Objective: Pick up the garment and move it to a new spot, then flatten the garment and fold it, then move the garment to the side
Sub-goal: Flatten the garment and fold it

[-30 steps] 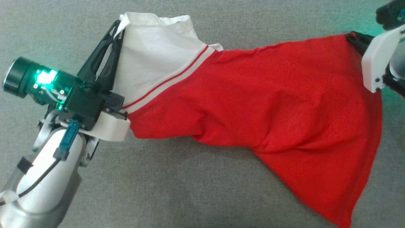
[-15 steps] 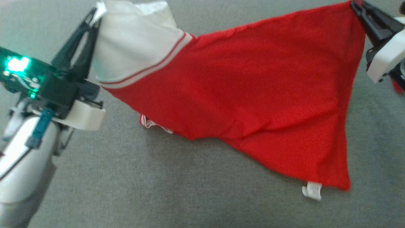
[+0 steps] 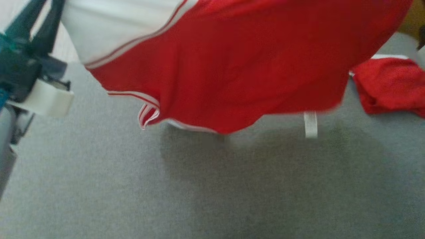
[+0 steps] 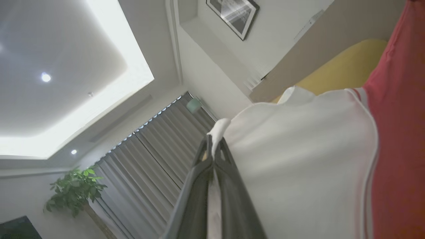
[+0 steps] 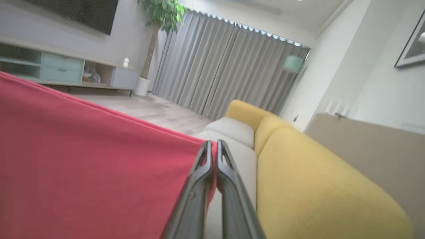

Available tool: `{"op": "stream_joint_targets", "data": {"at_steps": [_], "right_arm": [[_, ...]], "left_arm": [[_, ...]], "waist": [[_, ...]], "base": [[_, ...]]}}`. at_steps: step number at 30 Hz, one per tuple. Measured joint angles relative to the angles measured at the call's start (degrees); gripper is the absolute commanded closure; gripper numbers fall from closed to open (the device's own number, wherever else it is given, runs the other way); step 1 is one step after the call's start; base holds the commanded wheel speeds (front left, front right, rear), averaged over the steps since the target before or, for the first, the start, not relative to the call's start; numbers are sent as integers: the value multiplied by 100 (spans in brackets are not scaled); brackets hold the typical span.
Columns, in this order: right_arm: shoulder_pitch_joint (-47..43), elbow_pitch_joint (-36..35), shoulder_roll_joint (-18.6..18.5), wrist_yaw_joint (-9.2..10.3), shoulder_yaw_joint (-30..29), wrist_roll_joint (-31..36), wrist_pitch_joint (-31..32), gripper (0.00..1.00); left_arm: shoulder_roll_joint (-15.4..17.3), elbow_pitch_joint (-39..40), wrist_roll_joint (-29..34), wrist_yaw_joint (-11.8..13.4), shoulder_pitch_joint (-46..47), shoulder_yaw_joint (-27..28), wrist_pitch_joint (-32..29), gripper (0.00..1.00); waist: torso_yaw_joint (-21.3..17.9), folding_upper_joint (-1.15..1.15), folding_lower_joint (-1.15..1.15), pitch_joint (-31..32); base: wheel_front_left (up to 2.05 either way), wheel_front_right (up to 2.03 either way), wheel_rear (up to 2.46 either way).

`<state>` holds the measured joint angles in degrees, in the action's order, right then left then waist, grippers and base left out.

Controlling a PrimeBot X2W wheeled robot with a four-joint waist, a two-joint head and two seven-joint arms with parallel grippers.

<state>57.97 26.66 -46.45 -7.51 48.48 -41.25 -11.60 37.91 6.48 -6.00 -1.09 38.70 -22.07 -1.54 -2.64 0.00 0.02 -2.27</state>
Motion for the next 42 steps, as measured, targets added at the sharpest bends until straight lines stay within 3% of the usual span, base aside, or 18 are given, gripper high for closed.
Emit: {"op": "stream_joint_targets", "data": {"at_steps": [5, 11, 21, 29, 34, 42], "right_arm": [[2, -345, -218, 0, -644, 201, 92, 100], [7, -477, -158, 0, -1084, 571, 281, 100], [615, -307, 288, 0, -926, 1005, 808, 100], [1759, 474, 628, 0, -998, 1383, 360, 100], [2334, 905, 643, -1, -1268, 1881, -112, 100], [2399, 1165, 666, -1, -1424, 2165, -307, 100]], "left_arm": [[116, 238, -43, -211, 602, 38, -176, 100], [116, 159, -64, -405, 1508, 27, -242, 100], [-60, -1544, -90, -645, 3307, -867, -120, 100], [-483, -3229, 301, -639, 4930, -1271, 854, 100], [-784, -3798, 631, -412, 5821, -1294, 1480, 100], [-1033, -3827, 516, -235, 5643, -1322, 1634, 100]], "waist": [[-66, 0, 1, 299], [-95, 0, -1, 325], [-14, 0, -3, -384], [123, 0, -5, -1528], [252, 1, -4, -2138], [543, 1, -3, -2663]], "base": [[0, 0, 0], [0, 0, 0], [0, 0, 0], [0, 0, 0], [0, 0, 0], [0, 0, 0]]}}
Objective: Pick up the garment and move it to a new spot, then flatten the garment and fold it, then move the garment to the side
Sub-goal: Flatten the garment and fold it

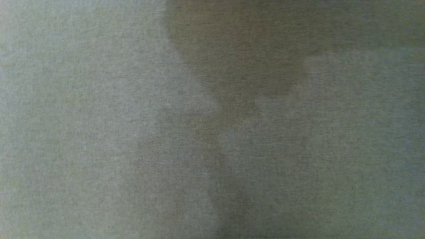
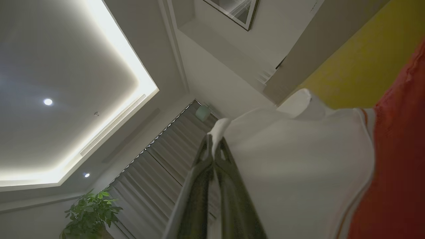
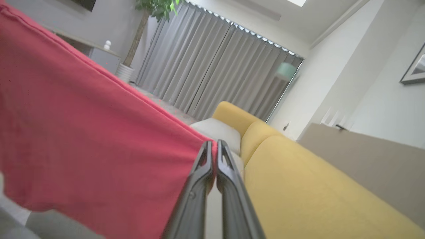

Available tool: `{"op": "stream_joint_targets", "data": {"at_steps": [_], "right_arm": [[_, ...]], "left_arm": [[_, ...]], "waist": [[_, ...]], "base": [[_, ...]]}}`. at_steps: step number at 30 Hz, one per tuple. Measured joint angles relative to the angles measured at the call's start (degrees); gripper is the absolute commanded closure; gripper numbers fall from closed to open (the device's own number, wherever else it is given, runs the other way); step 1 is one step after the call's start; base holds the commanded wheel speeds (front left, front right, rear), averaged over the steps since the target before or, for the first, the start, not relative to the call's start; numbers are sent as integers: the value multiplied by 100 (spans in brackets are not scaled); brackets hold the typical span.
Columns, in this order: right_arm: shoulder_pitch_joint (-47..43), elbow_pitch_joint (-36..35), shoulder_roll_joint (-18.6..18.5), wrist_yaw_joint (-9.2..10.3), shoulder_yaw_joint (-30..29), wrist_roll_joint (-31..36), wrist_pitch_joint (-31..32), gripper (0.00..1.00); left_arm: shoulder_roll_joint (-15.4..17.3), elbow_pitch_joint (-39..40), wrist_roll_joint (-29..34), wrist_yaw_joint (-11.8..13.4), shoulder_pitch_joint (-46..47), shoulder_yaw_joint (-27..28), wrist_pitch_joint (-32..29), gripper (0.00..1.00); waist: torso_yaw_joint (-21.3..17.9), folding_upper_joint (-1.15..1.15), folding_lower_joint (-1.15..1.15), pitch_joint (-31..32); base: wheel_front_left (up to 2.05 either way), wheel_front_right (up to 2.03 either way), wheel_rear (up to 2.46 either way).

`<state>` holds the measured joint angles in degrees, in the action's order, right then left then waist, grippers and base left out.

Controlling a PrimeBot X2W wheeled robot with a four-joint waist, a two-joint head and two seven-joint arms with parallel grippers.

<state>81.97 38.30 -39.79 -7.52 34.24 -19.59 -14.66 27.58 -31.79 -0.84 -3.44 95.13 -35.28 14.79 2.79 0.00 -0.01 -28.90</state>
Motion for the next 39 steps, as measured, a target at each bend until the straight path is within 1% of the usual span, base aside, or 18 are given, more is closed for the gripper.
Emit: {"op": "stream_joint_targets", "data": {"at_steps": [4, 5, 8, 11, 15, 18, 22, 25, 28, 31, 36, 39], "right_arm": [[-481, -48, 22, 0, 42, -163, -2, 100], [-842, -181, 22, 0, 64, -282, -2, 100], [-1450, -409, -9, 0, 58, -435, -2, 100], [-2091, -720, -125, 0, -99, -550, -2, 100], [-3025, -1287, -289, 0, -299, -768, -2, 100], [-3794, -1796, -452, 0, -402, -859, -2, 100], [-4753, -2228, -577, 0, -611, -864, -1, 100], [-5347, -2513, -578, 0, -715, -864, -1, 100], [-5884, -2776, -627, 0, -838, -862, -1, 100], [-6316, -3088, -716, 1, -1011, -861, -1, 100], [-6940, -3405, -846, 1, -1267, -772, -2, 100], [-7117, -3448, -907, 0, -1339, -757, -1, 100]], "left_arm": [[52, 550, -212, 116, -855, -15, 1, 100], [144, 855, -296, 122, -1404, -71, 1, 100], [442, 1404, -417, 245, -2345, -104, 1, 100], [753, 1993, -597, 354, -3306, -87, 0, 100], [1061, 2758, -778, 550, -4646, -107, 0, 100], [1233, 3121, -811, 673, -5589, -244, 0, 100], [1434, 3406, -896, 843, -6570, -402, -1, 100], [1572, 3591, -992, 984, -7106, -450, -1, 100], [1693, 3788, -1127, 1056, -7549, -539, -2, 100], [1901, 4017, -1150, 1093, -7917, -588, -69, 100], [2189, 4577, -1249, 1252, -8262, -589, -307, 100], [2275, 4770, -1249, 1259, -8290, -584, -402, 100]], "waist": [[120, 0, 0, -130], [158, 0, 0, -143], [171, 0, 1, -61], [177, 0, 2, 86], [171, 0, 2, 353], [173, 0, 3, 576], [153, 0, 3, 856], [96, 0, 3, 1030], [27, 0, 3, 1176], [-52, -1, 2, 1249], [-130, -1, 2, 1279], [-140, -1, 2, 1244]], "base": [[0, 0, 0], [0, 0, 0], [0, 0, 0], [0, 0, 0], [0, 0, 0], [0, 0, 0], [0, 0, 0], [0, 0, 0], [0, 0, 0], [0, 0, 0], [0, 0, 0], [0, 0, 0]]}}
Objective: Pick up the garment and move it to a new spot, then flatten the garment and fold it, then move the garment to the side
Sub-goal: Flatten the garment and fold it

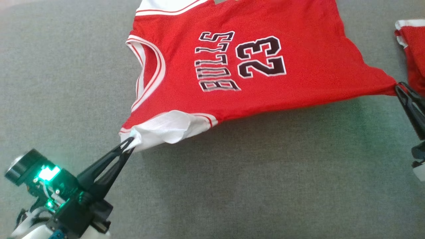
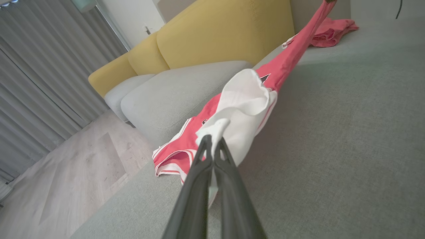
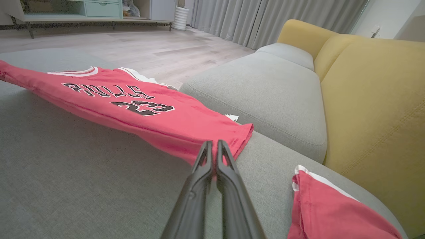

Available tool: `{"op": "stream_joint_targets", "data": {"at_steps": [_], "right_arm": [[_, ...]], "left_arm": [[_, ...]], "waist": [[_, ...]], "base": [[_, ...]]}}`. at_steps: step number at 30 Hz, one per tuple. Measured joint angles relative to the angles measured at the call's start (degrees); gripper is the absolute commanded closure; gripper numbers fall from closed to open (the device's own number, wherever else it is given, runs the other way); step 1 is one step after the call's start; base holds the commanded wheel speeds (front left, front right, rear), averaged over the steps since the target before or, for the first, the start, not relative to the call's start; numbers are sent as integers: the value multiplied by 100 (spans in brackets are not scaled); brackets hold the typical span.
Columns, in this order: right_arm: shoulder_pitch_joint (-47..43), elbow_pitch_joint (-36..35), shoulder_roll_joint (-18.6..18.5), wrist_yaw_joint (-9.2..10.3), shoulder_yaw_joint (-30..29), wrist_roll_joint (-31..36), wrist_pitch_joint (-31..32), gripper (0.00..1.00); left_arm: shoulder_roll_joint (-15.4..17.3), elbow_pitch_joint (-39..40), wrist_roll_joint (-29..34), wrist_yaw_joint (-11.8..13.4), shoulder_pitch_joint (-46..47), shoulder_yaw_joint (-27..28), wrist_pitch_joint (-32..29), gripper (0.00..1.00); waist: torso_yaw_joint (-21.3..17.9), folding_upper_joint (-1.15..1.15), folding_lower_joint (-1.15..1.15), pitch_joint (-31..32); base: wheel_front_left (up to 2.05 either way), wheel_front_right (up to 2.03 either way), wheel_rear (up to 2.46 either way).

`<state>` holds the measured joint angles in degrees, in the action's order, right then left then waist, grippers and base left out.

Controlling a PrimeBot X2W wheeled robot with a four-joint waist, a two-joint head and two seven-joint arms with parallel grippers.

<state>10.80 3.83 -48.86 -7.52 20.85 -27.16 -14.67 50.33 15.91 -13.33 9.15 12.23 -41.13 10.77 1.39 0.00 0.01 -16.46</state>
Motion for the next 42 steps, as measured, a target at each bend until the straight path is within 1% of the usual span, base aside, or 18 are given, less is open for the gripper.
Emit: {"op": "stream_joint_targets", "data": {"at_steps": [3, 5, 8, 11, 14, 18, 23, 27, 32, 33, 34, 35, 36, 39, 42], "right_arm": [[-59, -42, -13, 1, -119, -1, 24, 100], [-38, -43, -5, 0, -167, -1, 177, 100], [119, 11, 80, 0, -156, -38, 331, 100], [445, 188, 158, 0, -125, -38, 334, 100], [831, 374, 175, 0, -32, -40, 333, 100], [1354, 652, 187, 0, 172, -54, 325, 100], [2063, 928, 265, 0, 603, -66, 324, 100], [2496, 1192, 269, 0, 906, -120, 322, 100], [2933, 1559, 269, 0, 1184, -168, 246, 100], [3022, 1635, 280, 0, 1229, -170, 215, 100], [3109, 1707, 318, 0, 1252, -208, 191, 93], [3184, 1767, 364, 0, 1279, -256, 158, 41], [3254, 1827, 423, 0, 1307, -283, 147, 0], [3372, 1984, 632, 0, 1311, -293, 73, 0], [3381, 2097, 822, 0, 1266, -244, 42, 0]], "left_arm": [[48, 135, 4, -18, 70, 18, -71, 100], [38, 111, 9, -101, 231, 23, -113, 100], [-71, -82, 29, -289, 697, 44, -111, 100], [-205, -445, 54, -520, 1276, 55, -84, 100], [-364, -816, 246, -751, 1825, 51, -34, 100], [-614, -1303, 466, -1036, 2581, 24, 42, 100], [-767, -1978, 777, -1301, 3468, -25, 126, 100], [-888, -2438, 1013, -1428, 4083, -126, 201, 100], [-1144, -2960, 1168, -1522, 4677, -263, 299, 100], [-1201, -3063, 1182, -1521, 4752, -298, 300, 66], [-1262, -3158, 1190, -1521, 4799, -320, 302, 0], [-1327, -3262, 1190, -1519, 4830, -326, 327, 0], [-1383, -3362, 1190, -1511, 4849, -325, 350, 0], [-1516, -3640, 1121, -1344, 4814, -312, 350, 0], [-1697, -3656, 684, -1040, 4501, -82, 353, 0]], "waist": [[-2, 0, 0, -112], [-3, 0, -1, -212], [-2, 0, -1, -380], [6, 0, -1, -567], [20, 0, -2, -769], [46, 0, -2, -1029], [56, 0, -2, -1316], [67, 0, -2, -1510], [78, 0, -2, -1708], [77, 1, -2, -1735], [76, 0, -2, -1757], [73, 0, -2, -1773], [67, 1, -2, -1782], [49, 1, -2, -1747], [27, 0, 0, -1647]], "base": [[0, 0, 0], [0, 0, 0], [0, 0, 0], [0, 0, 0], [0, 0, 0], [0, 0, 0], [0, 0, 0], [0, 0, 0], [0, 0, 0], [0, 0, 0], [0, 0, 0], [0, 0, 0], [0, 0, 0], [0, 0, 0], [0, 0, 0]]}}
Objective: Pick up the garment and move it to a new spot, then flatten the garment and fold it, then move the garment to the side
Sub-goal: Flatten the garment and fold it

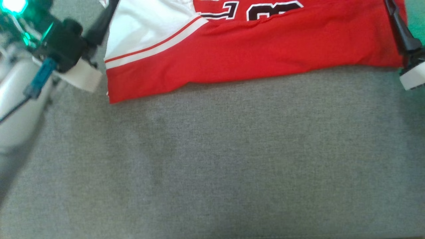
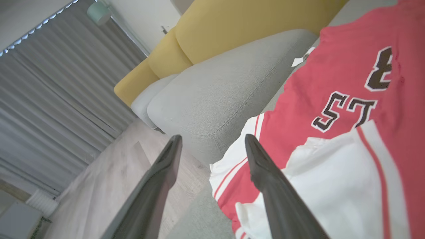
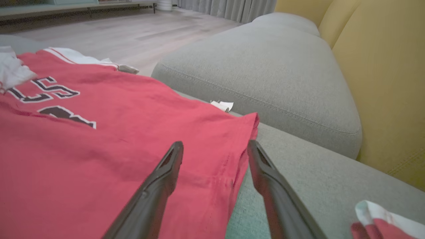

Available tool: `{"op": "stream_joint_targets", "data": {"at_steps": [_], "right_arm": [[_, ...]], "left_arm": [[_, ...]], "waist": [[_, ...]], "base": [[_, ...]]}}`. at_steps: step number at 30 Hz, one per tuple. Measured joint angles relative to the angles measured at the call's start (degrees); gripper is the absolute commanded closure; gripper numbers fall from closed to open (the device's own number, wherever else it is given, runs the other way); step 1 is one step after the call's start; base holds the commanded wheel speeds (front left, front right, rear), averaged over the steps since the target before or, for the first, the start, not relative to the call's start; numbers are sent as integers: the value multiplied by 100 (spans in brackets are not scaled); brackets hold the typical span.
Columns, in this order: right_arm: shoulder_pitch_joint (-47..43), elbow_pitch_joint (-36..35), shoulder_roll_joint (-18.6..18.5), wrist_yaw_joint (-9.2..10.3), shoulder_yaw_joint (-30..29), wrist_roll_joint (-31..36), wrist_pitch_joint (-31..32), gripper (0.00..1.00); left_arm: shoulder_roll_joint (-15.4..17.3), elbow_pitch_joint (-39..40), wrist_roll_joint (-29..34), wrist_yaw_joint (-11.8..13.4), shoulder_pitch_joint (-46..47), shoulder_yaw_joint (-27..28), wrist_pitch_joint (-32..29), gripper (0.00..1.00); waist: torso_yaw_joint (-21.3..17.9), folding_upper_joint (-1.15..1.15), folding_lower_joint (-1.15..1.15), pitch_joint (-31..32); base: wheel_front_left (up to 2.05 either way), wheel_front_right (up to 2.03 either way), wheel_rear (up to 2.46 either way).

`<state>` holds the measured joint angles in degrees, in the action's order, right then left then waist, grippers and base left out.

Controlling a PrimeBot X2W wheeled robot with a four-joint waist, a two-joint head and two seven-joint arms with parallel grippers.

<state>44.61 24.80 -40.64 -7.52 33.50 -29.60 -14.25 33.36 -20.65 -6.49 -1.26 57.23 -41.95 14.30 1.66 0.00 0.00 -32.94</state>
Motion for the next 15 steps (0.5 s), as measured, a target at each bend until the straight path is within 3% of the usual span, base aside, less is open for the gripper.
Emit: {"op": "stream_joint_targets", "data": {"at_steps": [7, 15], "right_arm": [[-352, -215, 492, 1, -583, 313, -13, 0], [-1289, -250, 1013, 1, -879, 499, -13, 0]], "left_arm": [[-467, 368, -1034, 770, -1684, 434, 25, 0], [-1043, 401, -1681, 1143, -2932, 693, 40, 0]], "waist": [[-14, 0, 0, 361], [-64, 0, 1, 757]], "base": [[0, 0, 0], [0, 0, 0]]}}
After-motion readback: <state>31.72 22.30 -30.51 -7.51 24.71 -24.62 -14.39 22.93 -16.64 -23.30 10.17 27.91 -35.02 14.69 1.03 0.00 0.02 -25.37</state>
